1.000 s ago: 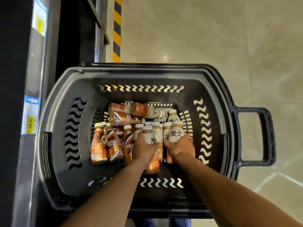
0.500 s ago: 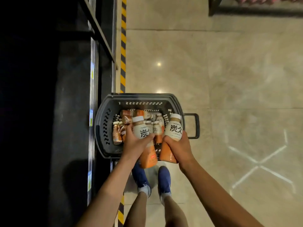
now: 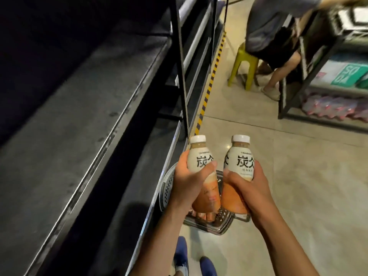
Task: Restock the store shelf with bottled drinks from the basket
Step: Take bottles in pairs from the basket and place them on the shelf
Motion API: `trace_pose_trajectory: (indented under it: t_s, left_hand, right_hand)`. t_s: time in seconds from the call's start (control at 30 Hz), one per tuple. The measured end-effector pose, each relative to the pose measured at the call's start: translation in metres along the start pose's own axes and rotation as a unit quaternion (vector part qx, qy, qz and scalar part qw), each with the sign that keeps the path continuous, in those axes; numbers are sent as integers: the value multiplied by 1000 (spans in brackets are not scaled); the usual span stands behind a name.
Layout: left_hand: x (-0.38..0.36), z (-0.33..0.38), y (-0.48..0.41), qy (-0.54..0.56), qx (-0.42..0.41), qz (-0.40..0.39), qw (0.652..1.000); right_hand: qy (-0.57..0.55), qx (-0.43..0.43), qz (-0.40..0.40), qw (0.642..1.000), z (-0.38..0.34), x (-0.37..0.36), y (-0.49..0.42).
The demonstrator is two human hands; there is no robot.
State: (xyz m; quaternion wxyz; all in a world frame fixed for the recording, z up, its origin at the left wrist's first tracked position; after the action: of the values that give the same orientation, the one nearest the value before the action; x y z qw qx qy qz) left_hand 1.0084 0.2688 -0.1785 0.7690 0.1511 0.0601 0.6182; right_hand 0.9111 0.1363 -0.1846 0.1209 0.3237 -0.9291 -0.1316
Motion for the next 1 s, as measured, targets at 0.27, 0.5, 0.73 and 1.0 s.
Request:
trace_pose_trajectory:
  t_s: [0.27, 0.5, 0.73, 1.0]
  left_hand:
    - [89, 52, 84, 77, -89, 149, 982]
    - [198, 76, 188, 95, -136, 314, 935]
    - [302, 68, 329, 68, -168, 488, 854]
    - [395, 36, 517, 67, -190, 624, 755]
  right_hand:
    - [-5, 113, -200, 973, -70, -44, 58]
    - [13, 192, -376, 907, -98, -106, 167]
    - [18, 227, -534, 814, -109, -154, 324]
    - [-24, 176, -689, 702, -97, -157, 536]
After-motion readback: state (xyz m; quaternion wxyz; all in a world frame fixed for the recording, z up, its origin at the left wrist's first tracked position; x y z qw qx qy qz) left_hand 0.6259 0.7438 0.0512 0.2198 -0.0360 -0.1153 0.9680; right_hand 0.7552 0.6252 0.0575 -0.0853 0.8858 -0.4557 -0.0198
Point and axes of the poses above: each hand's wrist, its own y-axis away from the middle knuckle, its own x-axis out of the back of the hand, z = x × y, the point moved 3 cm from there along -y, towards the middle knuckle, and after that the axes turned 10 degrees about z, right-handed, at the moved point
